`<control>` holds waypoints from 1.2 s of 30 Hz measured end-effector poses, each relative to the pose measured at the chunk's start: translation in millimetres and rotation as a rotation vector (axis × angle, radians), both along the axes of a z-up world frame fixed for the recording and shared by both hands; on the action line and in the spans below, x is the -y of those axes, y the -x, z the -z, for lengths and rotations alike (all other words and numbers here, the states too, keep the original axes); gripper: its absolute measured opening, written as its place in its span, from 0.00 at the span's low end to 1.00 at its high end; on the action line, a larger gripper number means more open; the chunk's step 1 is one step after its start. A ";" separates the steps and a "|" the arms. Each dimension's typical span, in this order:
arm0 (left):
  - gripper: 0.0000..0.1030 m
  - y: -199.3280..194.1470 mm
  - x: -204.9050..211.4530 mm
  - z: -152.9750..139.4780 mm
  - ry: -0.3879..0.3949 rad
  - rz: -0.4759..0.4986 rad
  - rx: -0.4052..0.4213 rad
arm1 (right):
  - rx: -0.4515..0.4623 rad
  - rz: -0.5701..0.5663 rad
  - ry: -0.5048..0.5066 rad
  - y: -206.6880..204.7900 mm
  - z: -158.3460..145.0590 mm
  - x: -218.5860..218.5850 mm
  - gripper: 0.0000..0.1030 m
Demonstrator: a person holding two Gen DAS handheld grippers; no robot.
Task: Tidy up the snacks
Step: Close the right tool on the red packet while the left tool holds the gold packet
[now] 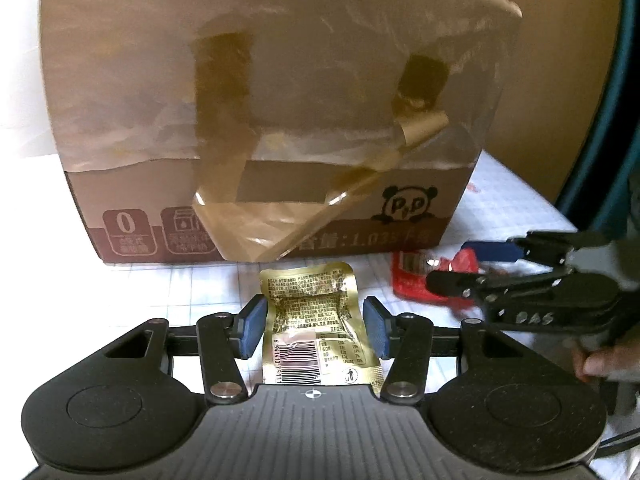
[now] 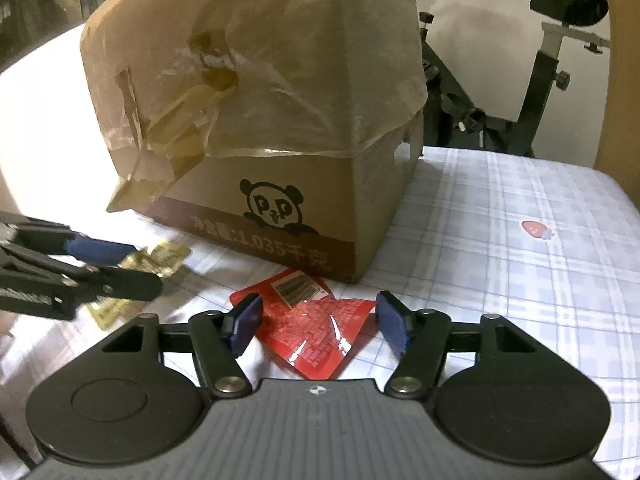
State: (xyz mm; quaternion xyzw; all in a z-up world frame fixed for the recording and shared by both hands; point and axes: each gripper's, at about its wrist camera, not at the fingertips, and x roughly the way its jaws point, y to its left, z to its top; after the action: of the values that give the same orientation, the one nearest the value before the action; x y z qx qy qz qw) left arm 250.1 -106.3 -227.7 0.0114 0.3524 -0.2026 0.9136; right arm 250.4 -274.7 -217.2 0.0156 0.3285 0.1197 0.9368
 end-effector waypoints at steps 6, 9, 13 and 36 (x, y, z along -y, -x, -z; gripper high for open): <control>0.53 7.9 -20.3 -13.4 0.057 -0.035 0.007 | 0.013 0.006 0.130 0.3 2.7 -19.3 0.53; 0.53 9.7 -28.0 -15.9 0.084 -0.061 0.017 | 0.021 -0.004 0.146 1.4 4.0 -24.2 0.50; 0.53 13.0 -40.4 -20.8 0.125 -0.090 0.030 | 0.035 -0.011 0.189 2.6 5.2 -32.5 0.49; 0.53 26.3 -80.5 -34.0 0.142 -0.103 0.035 | 0.074 -0.006 0.098 44.6 -30.6 -45.5 0.33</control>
State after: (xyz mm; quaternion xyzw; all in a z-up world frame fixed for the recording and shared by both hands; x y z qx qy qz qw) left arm 223.8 -25.8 -193.7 -0.0679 0.3215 -0.1794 0.9273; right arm 205.9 -229.3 -186.5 -0.0357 0.2989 0.1070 0.9476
